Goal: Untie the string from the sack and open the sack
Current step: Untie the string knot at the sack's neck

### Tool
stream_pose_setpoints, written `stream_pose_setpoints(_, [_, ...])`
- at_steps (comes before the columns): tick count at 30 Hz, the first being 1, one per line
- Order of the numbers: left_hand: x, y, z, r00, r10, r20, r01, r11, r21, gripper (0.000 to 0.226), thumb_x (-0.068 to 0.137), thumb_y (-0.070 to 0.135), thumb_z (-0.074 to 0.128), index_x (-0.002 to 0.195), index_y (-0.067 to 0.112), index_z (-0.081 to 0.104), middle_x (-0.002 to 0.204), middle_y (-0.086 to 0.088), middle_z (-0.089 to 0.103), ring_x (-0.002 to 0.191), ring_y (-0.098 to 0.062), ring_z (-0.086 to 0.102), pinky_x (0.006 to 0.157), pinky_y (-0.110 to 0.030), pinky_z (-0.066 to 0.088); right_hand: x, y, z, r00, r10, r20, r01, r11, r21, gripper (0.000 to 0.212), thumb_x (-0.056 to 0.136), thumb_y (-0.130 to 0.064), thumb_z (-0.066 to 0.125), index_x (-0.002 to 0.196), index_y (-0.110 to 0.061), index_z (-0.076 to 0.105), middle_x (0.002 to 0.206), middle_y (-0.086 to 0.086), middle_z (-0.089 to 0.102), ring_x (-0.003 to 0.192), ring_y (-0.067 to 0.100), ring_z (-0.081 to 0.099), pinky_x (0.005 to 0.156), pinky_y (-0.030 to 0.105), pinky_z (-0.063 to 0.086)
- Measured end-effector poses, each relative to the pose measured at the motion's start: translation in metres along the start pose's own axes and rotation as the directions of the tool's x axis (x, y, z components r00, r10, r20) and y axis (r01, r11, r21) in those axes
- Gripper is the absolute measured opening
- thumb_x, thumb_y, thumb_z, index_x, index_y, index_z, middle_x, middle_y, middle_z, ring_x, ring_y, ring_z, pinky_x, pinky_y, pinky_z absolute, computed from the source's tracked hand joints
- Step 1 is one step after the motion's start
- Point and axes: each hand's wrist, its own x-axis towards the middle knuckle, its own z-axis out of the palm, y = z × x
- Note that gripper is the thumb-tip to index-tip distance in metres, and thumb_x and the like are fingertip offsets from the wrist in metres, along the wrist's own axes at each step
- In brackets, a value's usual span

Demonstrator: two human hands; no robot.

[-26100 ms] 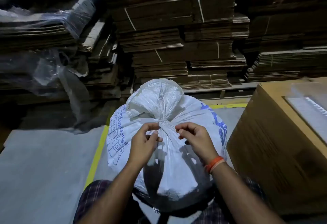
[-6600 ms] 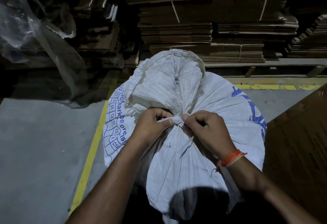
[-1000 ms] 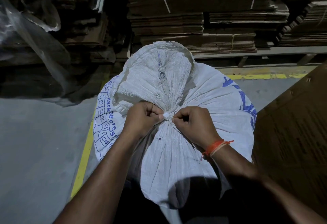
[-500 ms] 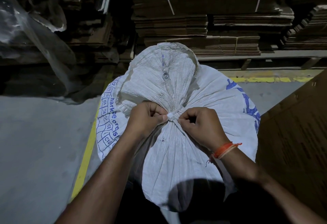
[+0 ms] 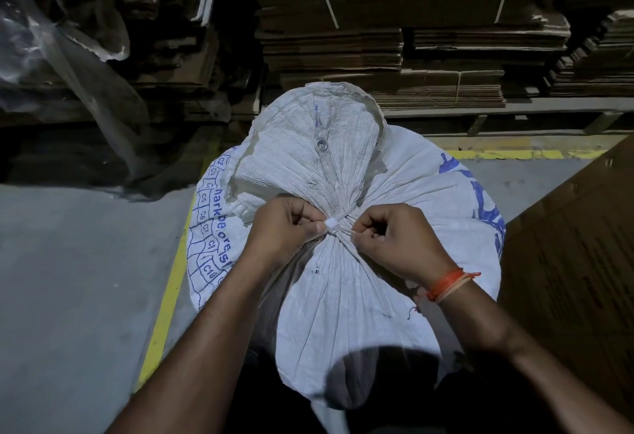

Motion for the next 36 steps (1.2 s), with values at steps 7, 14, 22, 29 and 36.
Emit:
stream_pose_setpoints(7, [-0.002, 0.001, 0.002, 1.0, 0.022, 0.01, -0.023, 1.0, 0.016, 0.005, 0.081, 0.003, 0.083, 0.083, 0.006, 0.079, 0.085, -0.022, 0.079, 0.073, -0.022, 0.073, 0.078, -0.038, 0.062, 0.002, 0.004, 0.018, 0.996, -0.042, -0.074, 0.036, 0.997, -0.071, 0.013, 0.083, -0.019, 0.077, 0.071, -0.022, 0.074, 0.061, -0.006, 0.068, 0.056, 0.004, 0.057, 0.057, 0.016, 0.041])
stream_pose_setpoints(14, [-0.001, -0.001, -0.001, 1.0, 0.018, 0.023, -0.018, 1.0, 0.005, 0.005, 0.081, 0.007, 0.085, 0.083, 0.007, 0.08, 0.085, -0.021, 0.079, 0.076, -0.023, 0.073, 0.082, -0.043, 0.061, 0.0, -0.001, 0.004, 1.0, -0.03, 0.01, 0.03, 0.999, -0.038, 0.006, 0.076, -0.012, 0.072, 0.075, -0.018, 0.074, 0.065, -0.005, 0.069, 0.055, 0.002, 0.056, 0.056, 0.01, 0.043])
stream_pose_setpoints(22, [0.0, -0.001, 0.0, 1.0, 0.014, 0.028, -0.013, 1.0, -0.014, 0.006, 0.08, 0.008, 0.086, 0.084, 0.007, 0.081, 0.085, -0.02, 0.08, 0.077, -0.026, 0.075, 0.087, -0.052, 0.062, -0.003, 0.001, 0.007, 0.995, -0.077, -0.056, 0.071, 0.992, -0.107, 0.011, 0.084, -0.019, 0.076, 0.073, -0.021, 0.076, 0.064, -0.014, 0.067, 0.065, 0.001, 0.063, 0.061, 0.005, 0.039])
stream_pose_setpoints(29, [-0.002, 0.0, -0.001, 1.0, 0.018, 0.022, -0.017, 1.0, -0.006, 0.006, 0.08, 0.009, 0.087, 0.083, 0.01, 0.082, 0.085, -0.02, 0.079, 0.077, -0.027, 0.073, 0.086, -0.055, 0.061, -0.001, -0.002, 0.0, 0.998, -0.049, -0.045, 0.048, 0.999, -0.022, 0.009, 0.079, -0.019, 0.082, 0.073, -0.018, 0.075, 0.066, -0.005, 0.072, 0.069, 0.012, 0.067, 0.059, 0.012, 0.044])
stream_pose_setpoints(36, [-0.002, 0.003, 0.0, 1.0, 0.011, 0.02, -0.011, 1.0, -0.02, 0.007, 0.081, 0.006, 0.085, 0.086, 0.005, 0.081, 0.086, -0.022, 0.079, 0.079, -0.03, 0.076, 0.086, -0.05, 0.063, 0.0, 0.001, -0.004, 0.998, -0.051, -0.038, 0.05, 0.999, -0.009, 0.01, 0.082, -0.019, 0.083, 0.073, -0.019, 0.078, 0.064, -0.007, 0.072, 0.066, 0.004, 0.066, 0.06, 0.009, 0.044])
